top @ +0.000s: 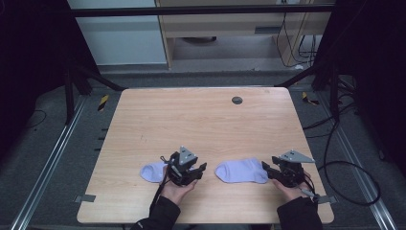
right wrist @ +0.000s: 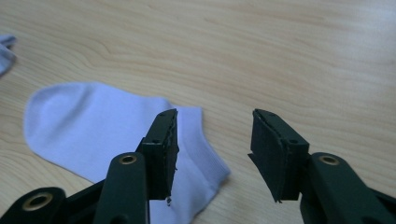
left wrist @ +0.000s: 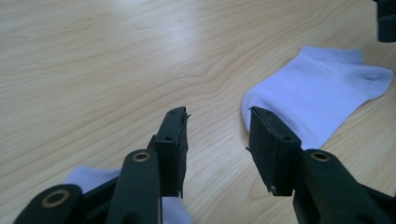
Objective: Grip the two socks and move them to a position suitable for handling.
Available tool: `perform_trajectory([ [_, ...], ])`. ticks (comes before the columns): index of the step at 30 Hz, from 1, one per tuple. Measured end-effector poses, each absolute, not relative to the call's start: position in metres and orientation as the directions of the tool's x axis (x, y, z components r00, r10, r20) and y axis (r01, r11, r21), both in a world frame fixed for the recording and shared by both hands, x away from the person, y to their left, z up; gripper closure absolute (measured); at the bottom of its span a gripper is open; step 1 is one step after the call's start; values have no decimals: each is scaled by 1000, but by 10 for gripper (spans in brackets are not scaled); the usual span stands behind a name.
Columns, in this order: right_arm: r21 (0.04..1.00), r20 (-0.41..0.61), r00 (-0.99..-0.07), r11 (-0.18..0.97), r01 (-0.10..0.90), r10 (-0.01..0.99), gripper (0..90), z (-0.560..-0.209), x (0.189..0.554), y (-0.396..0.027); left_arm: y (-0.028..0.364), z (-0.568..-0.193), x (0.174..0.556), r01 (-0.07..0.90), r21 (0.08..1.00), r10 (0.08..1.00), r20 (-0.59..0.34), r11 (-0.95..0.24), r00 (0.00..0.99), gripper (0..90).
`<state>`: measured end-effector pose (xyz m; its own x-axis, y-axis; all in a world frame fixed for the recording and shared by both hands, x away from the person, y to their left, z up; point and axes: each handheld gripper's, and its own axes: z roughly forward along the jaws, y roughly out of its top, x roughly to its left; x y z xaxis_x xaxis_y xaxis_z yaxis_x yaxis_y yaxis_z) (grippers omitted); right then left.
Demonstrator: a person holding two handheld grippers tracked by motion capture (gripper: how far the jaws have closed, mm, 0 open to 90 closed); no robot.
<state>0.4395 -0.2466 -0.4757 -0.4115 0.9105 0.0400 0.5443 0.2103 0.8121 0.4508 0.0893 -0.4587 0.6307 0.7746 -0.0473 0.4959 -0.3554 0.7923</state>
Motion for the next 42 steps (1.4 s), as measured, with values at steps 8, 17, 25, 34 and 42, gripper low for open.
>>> perform_trajectory([
  [8, 760, 31, -417, 250, 600, 908, 592, -493, 452, -247, 59, -484, 460, 529, 754, 756, -66, -389, 651, 596],
  [17, 718, 40, -440, 281, 637, 897, 758, -500, 454, -241, 45, -499, 463, 570, 715, 758, -87, -404, 646, 748],
  [25, 728, 79, -445, 254, 637, 892, 868, -491, 449, -239, 49, -491, 460, 563, 722, 739, -109, -401, 665, 891],
  [34, 791, 108, -515, 240, 563, 851, 867, -463, 423, -228, 77, -467, 441, 540, 739, 723, -105, -403, 683, 893],
  [42, 783, 123, -560, 267, 562, 819, 865, -465, 414, -204, 95, -478, 429, 555, 715, 743, -74, -426, 665, 893],
])
